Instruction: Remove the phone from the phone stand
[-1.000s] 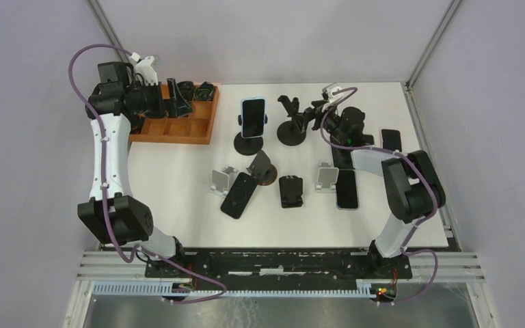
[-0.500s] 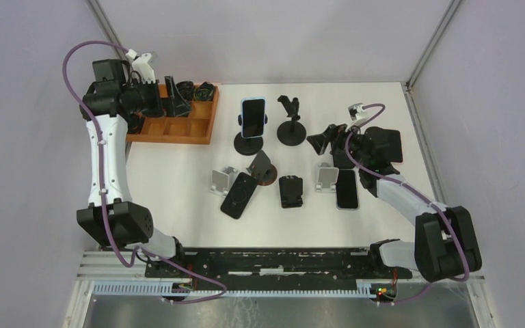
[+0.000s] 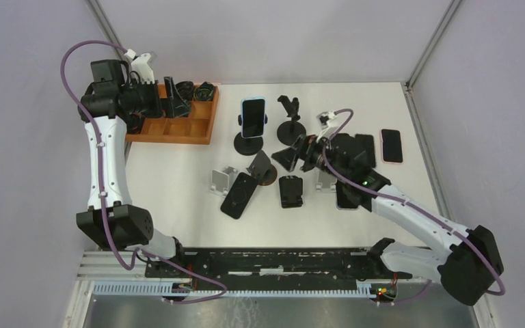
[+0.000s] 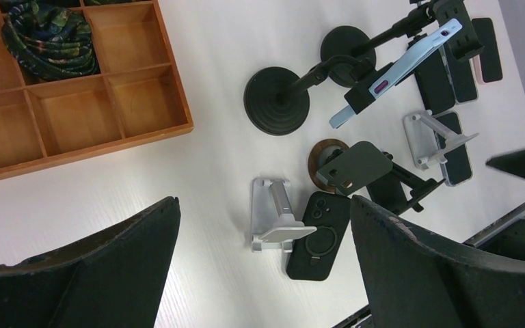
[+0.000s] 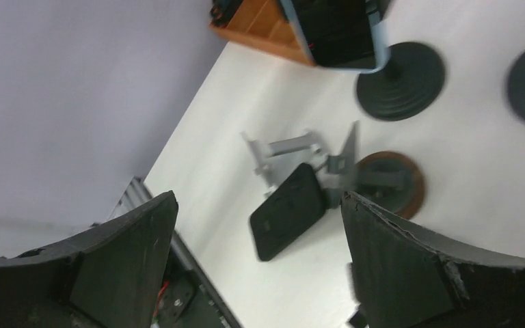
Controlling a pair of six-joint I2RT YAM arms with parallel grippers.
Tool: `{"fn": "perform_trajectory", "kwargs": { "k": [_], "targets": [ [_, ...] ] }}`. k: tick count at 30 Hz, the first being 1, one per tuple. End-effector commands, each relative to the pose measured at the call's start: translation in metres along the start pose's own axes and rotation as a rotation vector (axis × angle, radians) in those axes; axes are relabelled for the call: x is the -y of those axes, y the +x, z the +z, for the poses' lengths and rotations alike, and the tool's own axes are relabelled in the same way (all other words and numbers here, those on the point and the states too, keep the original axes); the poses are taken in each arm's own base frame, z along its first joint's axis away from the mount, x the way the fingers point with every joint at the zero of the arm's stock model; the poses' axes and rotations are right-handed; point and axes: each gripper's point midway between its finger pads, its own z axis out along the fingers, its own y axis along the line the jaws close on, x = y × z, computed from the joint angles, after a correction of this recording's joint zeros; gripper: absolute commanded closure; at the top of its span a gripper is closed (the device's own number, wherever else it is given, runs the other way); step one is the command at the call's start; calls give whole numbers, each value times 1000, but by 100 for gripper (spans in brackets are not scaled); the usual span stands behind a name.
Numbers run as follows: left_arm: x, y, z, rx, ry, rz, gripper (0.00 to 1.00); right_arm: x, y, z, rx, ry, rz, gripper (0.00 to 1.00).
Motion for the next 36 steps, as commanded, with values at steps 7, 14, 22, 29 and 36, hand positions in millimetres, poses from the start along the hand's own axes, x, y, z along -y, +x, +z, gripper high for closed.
{"fn": "perform_trajectory", "kwargs": {
  "k": [7,14,22,29,36],
  "targets": [
    [13,-19,-29,69,-11,115,0,-35,110,26,-181,226,78,6],
    [13,-14,-35,63,-33,146,0,-35,180,64,-292,191,88,11],
    [15,-13,-38,64,-36,166,0,-27,213,93,-331,181,143,16],
    [14,-14,-40,62,-43,188,0,-27,218,94,-295,205,171,23],
    [11,-11,-39,52,-50,204,0,-6,175,57,-179,356,13,17]
  ]
}}
